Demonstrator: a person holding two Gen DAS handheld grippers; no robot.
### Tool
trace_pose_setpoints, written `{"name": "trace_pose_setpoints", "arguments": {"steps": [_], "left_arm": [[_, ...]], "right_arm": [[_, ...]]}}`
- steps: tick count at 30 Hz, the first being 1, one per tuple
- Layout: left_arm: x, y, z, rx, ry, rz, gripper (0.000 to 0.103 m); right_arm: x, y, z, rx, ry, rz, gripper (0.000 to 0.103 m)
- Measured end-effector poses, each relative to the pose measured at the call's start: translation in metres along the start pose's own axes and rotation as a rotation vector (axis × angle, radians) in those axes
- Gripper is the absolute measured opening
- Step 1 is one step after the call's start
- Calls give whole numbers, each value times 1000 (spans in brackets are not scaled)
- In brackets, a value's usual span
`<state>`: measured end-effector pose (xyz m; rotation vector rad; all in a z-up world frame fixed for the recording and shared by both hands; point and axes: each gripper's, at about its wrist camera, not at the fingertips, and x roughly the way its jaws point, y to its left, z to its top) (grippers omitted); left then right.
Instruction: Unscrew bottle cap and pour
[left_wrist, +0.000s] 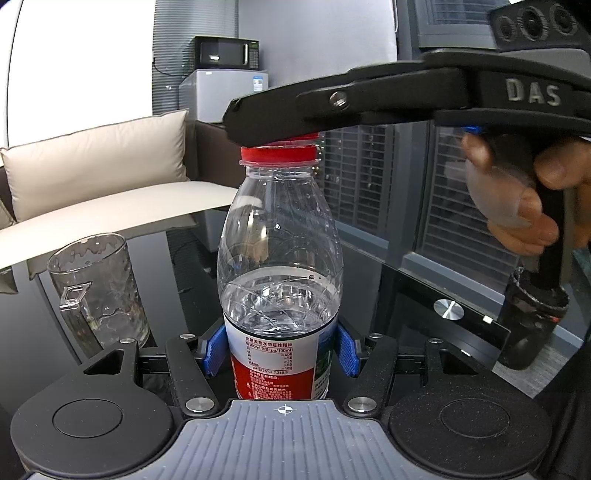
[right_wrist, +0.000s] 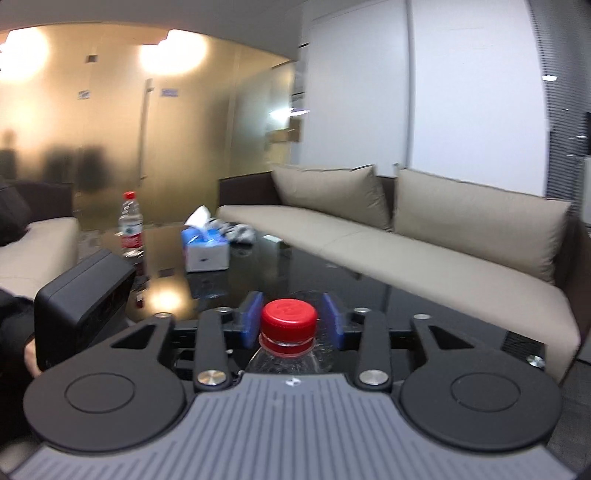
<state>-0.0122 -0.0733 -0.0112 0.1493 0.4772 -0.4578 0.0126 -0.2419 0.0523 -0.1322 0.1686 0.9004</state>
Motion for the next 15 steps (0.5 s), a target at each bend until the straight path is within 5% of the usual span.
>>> {"name": "trace_pose_setpoints", "arguments": {"steps": [9, 15], "left_arm": [[2, -3, 0, -1, 0, 3, 55], [3, -6, 2, -2, 2, 3, 55]], "right_arm": [[2, 40, -9, 106, -65, -239, 68], [10, 48, -4, 140, -61, -305, 51]]}}
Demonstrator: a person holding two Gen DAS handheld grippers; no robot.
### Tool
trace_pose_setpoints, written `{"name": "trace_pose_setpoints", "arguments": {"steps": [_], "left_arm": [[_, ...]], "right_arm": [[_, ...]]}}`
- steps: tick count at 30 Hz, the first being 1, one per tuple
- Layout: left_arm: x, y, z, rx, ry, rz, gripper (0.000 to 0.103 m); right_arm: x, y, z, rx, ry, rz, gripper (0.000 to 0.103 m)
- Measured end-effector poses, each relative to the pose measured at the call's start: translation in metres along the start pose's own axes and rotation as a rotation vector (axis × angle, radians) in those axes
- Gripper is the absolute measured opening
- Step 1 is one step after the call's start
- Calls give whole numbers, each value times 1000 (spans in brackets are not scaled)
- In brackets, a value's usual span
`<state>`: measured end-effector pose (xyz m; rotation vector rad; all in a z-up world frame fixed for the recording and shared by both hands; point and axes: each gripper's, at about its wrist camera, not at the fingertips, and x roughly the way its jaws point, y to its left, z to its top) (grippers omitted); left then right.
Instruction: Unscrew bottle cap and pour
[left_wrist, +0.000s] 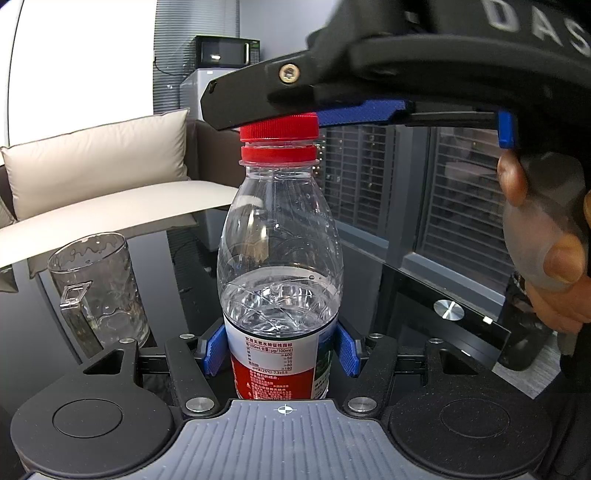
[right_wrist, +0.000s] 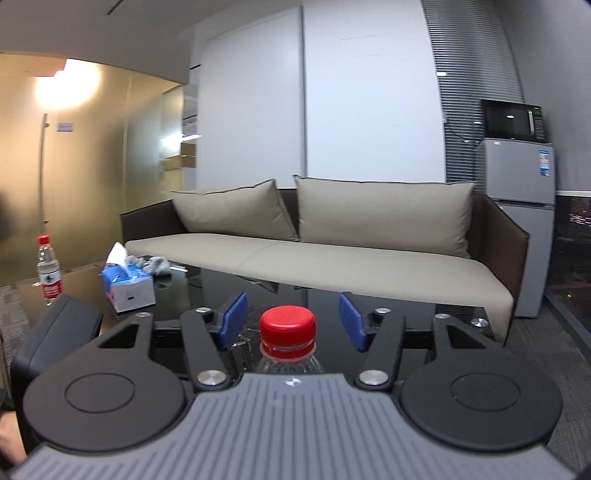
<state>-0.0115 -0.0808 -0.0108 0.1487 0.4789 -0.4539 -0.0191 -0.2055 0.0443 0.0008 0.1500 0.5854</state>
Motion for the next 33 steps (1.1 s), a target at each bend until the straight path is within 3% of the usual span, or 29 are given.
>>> {"name": "trace_pose_setpoints", "arguments": {"steps": [7, 15, 18, 21, 27, 30, 33], "left_arm": [[1, -1, -1, -3, 0, 0, 55], [-1, 2, -3, -9, 0, 0, 55], [-2, 3, -3, -9, 0, 0, 55], [-2, 3, -3, -8, 0, 0, 55], [-2, 3, -4, -7, -2, 1, 56], [-2, 3, -4, -4, -3, 1, 56], [0, 1, -4, -5, -2, 0, 56]], "right_arm": [[6, 10, -3, -32, 13, -19, 33], [8, 8, -5, -65, 4, -1, 32], [6, 0, -8, -97, -13, 61, 32], [7, -19, -9, -124, -21, 184, 32], [18, -51, 7, -165, 51, 406, 33], [22, -54, 18, -165, 104, 437, 38], [13, -52, 23, -154, 63, 372, 46]]}}
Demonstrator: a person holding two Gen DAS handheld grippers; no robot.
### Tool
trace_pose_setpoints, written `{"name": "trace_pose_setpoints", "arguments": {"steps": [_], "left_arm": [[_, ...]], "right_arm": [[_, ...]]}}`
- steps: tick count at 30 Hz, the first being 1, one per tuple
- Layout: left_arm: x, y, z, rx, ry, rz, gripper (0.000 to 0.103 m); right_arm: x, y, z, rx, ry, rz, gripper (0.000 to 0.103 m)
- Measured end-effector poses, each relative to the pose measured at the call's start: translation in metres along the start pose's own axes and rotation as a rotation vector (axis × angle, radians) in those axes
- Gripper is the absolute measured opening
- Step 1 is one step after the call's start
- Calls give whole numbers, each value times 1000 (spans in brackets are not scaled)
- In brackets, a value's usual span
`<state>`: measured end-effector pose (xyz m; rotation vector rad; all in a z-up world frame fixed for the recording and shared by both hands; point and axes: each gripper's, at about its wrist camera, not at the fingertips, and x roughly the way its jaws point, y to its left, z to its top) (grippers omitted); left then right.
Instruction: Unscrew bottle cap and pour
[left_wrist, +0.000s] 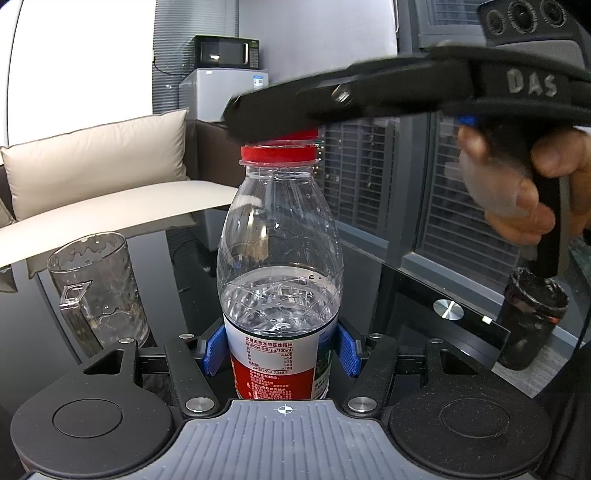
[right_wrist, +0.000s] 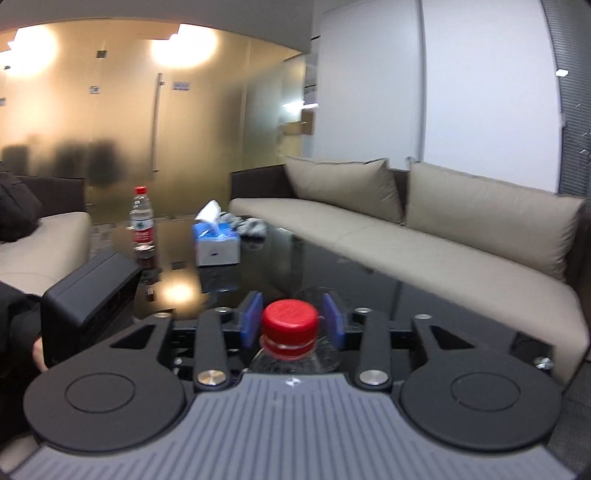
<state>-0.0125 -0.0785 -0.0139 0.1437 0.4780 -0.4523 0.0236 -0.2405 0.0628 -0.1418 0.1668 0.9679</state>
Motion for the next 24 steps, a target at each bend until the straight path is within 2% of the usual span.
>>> {"name": "trace_pose_setpoints", "arguments": {"steps": [9, 19, 20, 21, 24], "left_arm": [[0, 0, 0, -2, 0, 3, 56], [2, -1, 1, -2, 2, 1, 56], [1, -1, 1, -1, 2, 1, 56], [1, 0, 1, -1, 2, 1, 56], [1, 0, 1, -1, 2, 0, 56]], "right_arm": [[-5, 32, -6, 100, -50, -240, 46], [10, 48, -13, 144, -44, -272, 46], [11, 48, -13, 142, -45, -275, 45], [12, 48, -13, 141, -45, -277, 38], [11, 47, -13, 134, -43, -283, 33]]}}
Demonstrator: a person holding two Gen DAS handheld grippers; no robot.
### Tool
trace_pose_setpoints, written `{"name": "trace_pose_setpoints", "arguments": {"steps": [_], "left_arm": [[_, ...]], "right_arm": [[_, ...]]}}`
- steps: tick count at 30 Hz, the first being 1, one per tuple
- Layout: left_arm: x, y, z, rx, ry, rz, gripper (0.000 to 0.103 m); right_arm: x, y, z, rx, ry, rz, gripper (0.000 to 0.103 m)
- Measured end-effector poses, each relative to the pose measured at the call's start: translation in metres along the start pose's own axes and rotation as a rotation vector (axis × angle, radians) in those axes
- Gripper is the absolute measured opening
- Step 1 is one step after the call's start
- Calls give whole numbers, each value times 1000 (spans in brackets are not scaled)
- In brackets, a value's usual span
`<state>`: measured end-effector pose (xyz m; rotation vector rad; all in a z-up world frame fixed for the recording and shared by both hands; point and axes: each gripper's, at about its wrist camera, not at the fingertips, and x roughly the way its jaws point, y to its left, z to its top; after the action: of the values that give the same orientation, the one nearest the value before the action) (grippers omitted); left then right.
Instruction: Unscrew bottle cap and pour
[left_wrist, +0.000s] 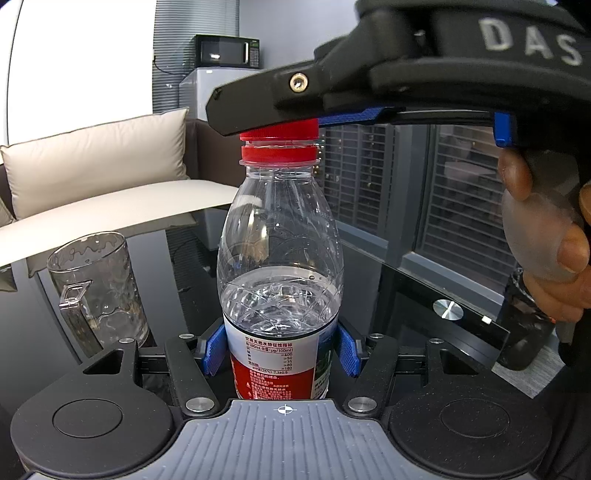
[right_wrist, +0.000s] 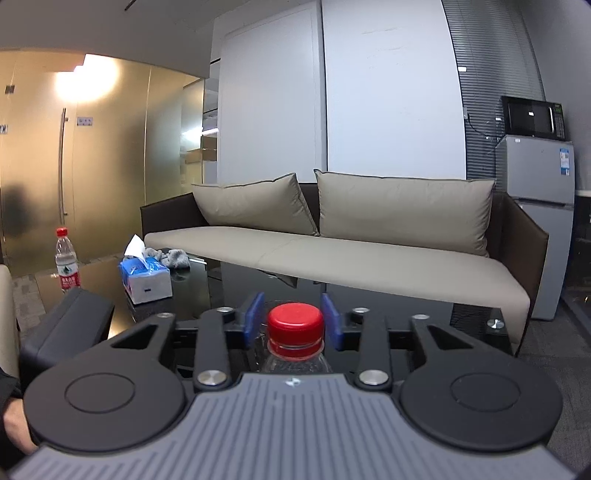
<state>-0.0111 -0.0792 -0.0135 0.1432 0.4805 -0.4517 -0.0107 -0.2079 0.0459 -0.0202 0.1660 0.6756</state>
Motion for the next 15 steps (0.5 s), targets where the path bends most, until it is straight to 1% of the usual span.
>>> {"name": "trace_pose_setpoints", "arguments": {"steps": [6, 10, 13, 15], "left_arm": [[-2, 3, 2, 1, 0, 0, 56], [-1, 2, 2, 2, 0, 0, 56], [0, 1, 2, 3, 0, 0, 56], [-4, 2, 1, 3, -1, -1, 56]], "right_arm": [[0, 0, 0, -34, 6, -1, 33], [0, -2, 0, -51, 9, 20, 32], [0, -11, 2, -71, 22, 75, 32], [2, -19, 6, -105, 42, 144, 32]]}}
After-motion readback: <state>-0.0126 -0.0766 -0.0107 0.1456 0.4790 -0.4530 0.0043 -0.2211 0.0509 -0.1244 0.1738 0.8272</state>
